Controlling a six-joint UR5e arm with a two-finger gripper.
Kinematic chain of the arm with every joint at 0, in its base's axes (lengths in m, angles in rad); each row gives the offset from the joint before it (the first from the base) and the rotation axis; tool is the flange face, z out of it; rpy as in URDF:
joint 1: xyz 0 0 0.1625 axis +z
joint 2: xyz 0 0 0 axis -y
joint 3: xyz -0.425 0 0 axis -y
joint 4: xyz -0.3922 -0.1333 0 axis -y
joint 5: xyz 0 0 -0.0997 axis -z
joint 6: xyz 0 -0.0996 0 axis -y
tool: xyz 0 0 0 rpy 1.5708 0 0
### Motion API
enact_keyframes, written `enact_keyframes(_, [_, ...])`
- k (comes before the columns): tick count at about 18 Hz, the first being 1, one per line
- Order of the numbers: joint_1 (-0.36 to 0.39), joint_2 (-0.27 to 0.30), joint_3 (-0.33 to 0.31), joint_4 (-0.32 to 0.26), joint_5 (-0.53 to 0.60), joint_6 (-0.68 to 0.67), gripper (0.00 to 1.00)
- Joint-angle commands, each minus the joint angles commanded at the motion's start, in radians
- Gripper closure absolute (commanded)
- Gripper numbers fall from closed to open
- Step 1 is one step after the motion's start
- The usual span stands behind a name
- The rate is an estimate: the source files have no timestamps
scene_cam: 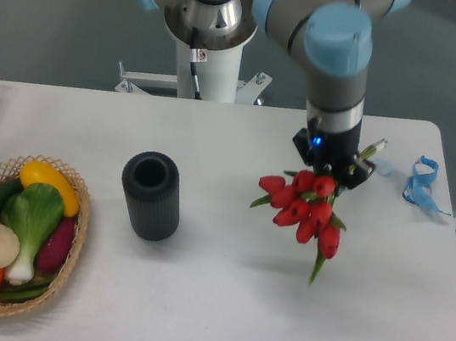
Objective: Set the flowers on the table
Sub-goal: 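Carry the tulip bouquet away from the ribbon and lower it to the table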
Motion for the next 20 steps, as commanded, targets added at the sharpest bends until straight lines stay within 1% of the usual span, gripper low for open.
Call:
enact_keyframes(2, [-0.002, -0.052, 0.018, 0.005, -0.002, 0.009, 0.63])
enact_keyframes(5, [-0.012, -0.132, 0.069, 0.003, -0.002, 0.011, 0.63])
enact_keyframes(7, [-0.017, -0.17, 0.089, 0.005, 0.0, 0.009, 0.63])
enact_keyframes(13, [-0.017, -0.253, 0.124, 0.014, 0.0, 0.003, 0.63])
enact_keyframes(16, [-0.018, -0.266, 0.117, 0.049, 0.0, -0.001, 0.63])
enact_keyframes(17, [-0.02, -0.267, 0.114, 0.051, 0.0, 0.0, 0.59])
enact_keyframes(19, [-0.021, -0.266, 0.115, 0.058, 0.0, 0.009, 0.1])
enact_keyframes(20, [-0.02, -0.261, 0.115, 0.058, 0.0, 0.011, 0.05])
